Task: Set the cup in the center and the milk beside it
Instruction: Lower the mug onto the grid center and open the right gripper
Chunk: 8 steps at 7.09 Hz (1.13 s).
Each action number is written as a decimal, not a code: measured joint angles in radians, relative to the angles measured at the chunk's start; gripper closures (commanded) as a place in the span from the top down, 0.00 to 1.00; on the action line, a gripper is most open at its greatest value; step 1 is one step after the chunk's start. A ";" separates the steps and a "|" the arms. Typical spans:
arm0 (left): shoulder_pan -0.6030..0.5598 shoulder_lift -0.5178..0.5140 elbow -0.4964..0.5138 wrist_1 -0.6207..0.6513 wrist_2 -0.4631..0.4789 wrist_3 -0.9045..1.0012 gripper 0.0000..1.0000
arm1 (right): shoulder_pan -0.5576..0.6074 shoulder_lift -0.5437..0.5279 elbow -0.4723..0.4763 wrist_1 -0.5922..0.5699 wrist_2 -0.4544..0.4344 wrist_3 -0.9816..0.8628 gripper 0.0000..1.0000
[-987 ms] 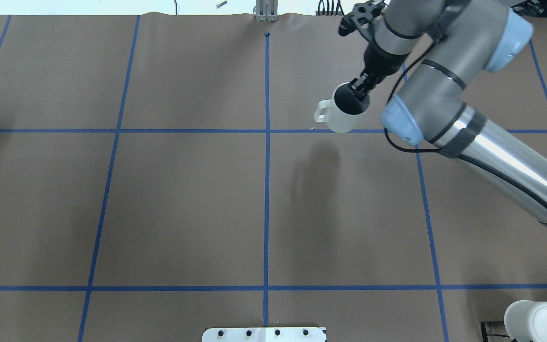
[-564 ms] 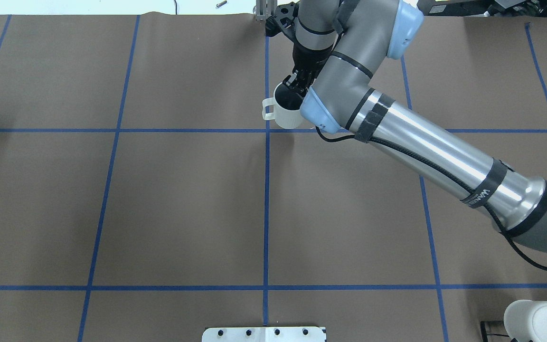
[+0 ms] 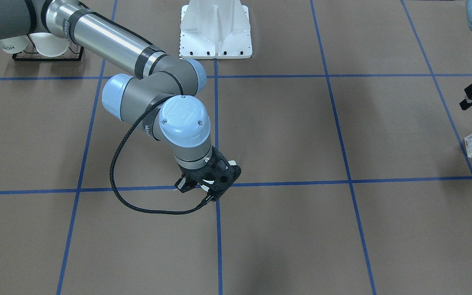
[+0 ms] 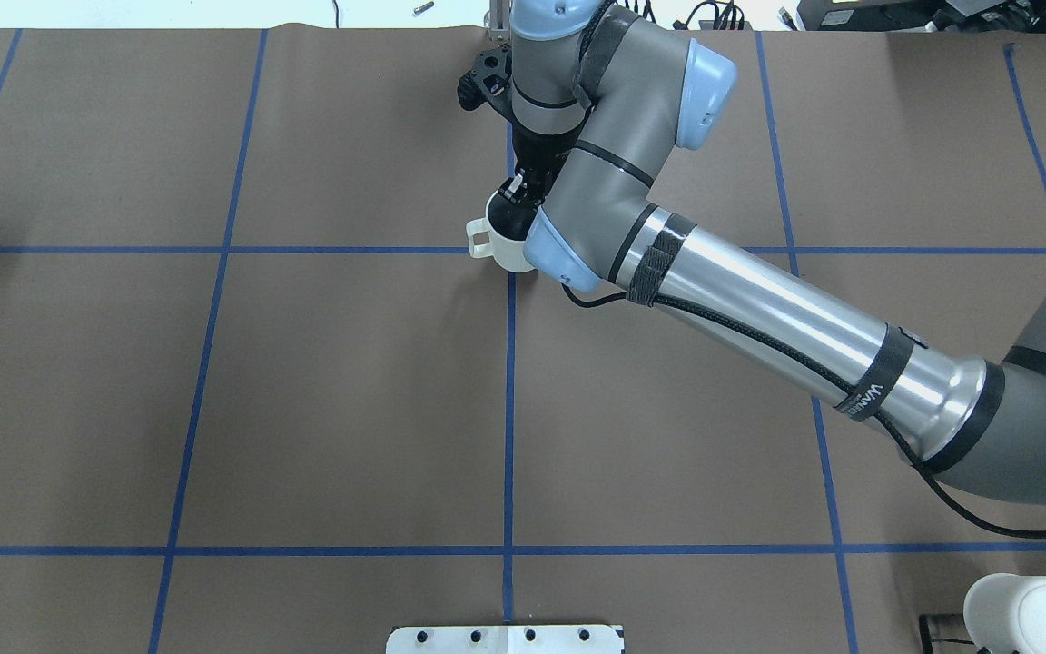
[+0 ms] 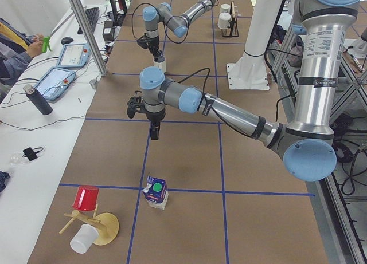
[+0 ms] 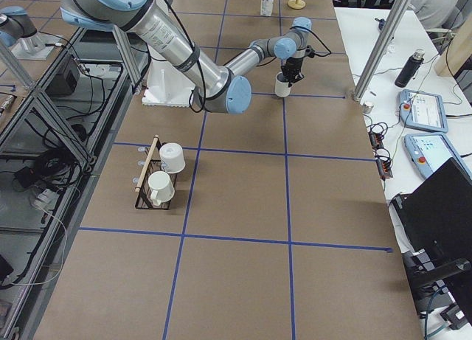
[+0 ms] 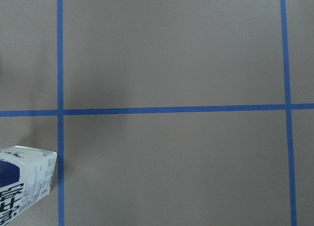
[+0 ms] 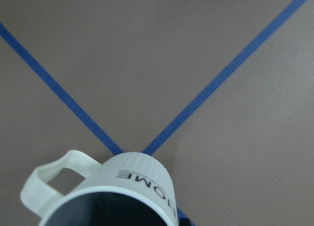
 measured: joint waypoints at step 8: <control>-0.007 0.000 0.000 0.002 0.003 0.009 0.98 | 0.006 0.019 -0.052 0.094 0.011 0.110 1.00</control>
